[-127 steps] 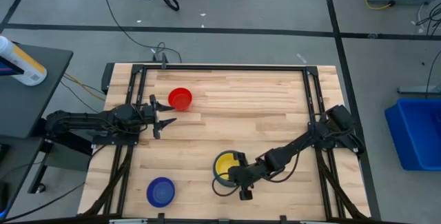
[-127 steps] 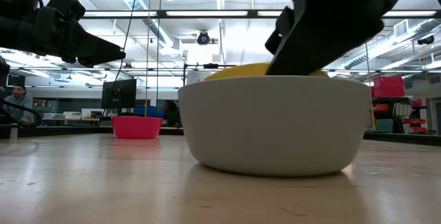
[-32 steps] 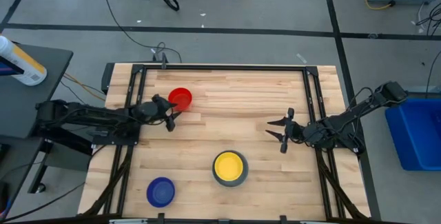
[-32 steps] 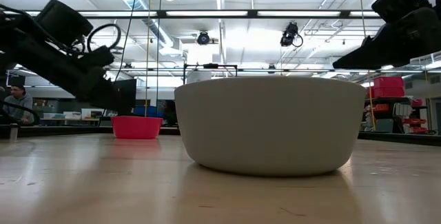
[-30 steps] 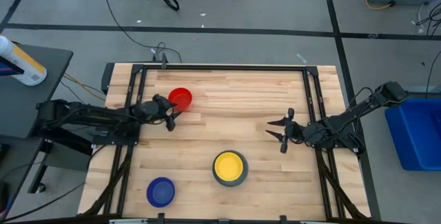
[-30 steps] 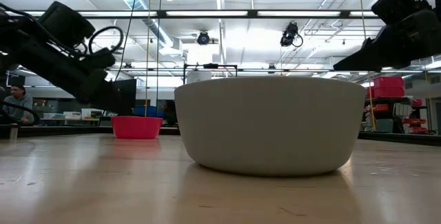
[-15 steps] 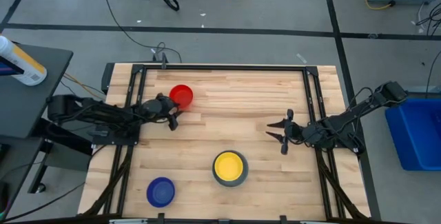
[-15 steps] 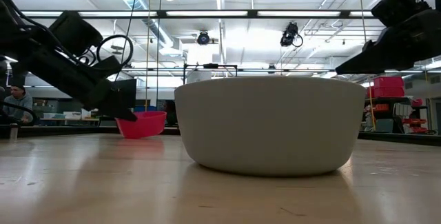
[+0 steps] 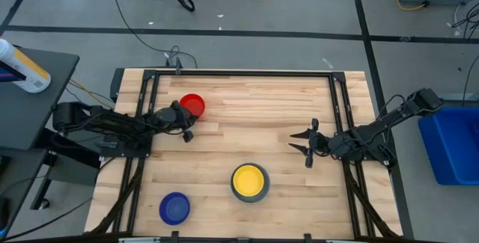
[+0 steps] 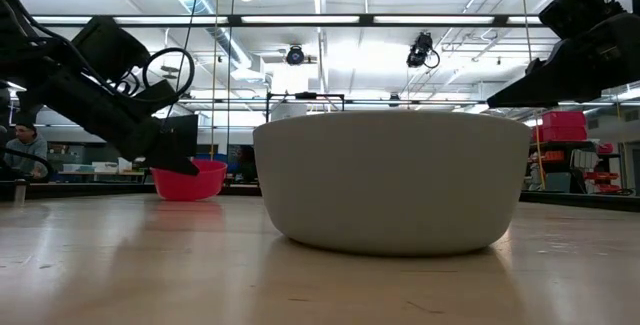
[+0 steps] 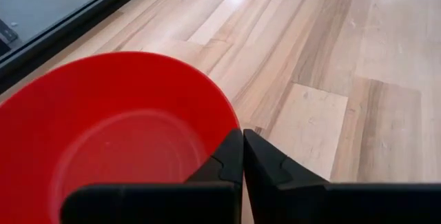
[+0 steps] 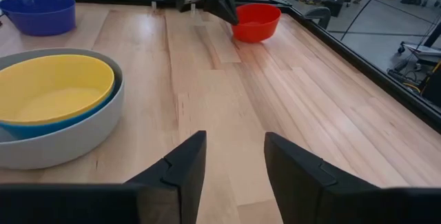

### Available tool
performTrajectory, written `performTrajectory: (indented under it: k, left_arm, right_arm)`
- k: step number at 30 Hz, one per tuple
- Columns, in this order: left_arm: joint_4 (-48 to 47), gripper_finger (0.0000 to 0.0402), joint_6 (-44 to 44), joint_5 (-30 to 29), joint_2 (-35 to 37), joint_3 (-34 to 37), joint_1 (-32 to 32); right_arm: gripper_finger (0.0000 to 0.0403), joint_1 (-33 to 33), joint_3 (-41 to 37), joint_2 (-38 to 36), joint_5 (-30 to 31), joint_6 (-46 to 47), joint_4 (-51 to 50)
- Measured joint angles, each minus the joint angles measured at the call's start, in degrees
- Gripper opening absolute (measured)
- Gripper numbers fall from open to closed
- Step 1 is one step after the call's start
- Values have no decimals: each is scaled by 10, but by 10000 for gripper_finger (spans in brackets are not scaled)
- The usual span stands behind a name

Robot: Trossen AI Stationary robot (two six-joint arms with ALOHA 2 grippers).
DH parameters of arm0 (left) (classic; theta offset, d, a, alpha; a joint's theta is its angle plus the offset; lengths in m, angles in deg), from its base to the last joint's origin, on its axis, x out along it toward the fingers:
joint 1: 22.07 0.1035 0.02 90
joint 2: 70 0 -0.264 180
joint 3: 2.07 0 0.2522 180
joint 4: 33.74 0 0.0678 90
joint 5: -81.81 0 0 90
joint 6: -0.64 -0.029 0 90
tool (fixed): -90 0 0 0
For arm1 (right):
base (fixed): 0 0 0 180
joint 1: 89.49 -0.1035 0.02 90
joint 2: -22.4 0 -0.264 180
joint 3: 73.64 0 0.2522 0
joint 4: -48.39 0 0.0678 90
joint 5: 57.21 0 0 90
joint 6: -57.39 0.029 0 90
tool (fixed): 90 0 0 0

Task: Nest bowls inside each other
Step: Stack the red bowl on top of the yellow bowl

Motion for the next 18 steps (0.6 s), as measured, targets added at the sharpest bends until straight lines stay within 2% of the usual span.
performTrajectory:
  k: [9, 18]
  left_arm:
    - [12, 3, -3, -2, 0, -3, -21]
    - [17, 1, -30, -67, 0, -66, -120]
  right_arm:
    - [170, 0, 0, 0, 1, 0, 0]
    - [181, 0, 0, 0, -3, 1, 0]
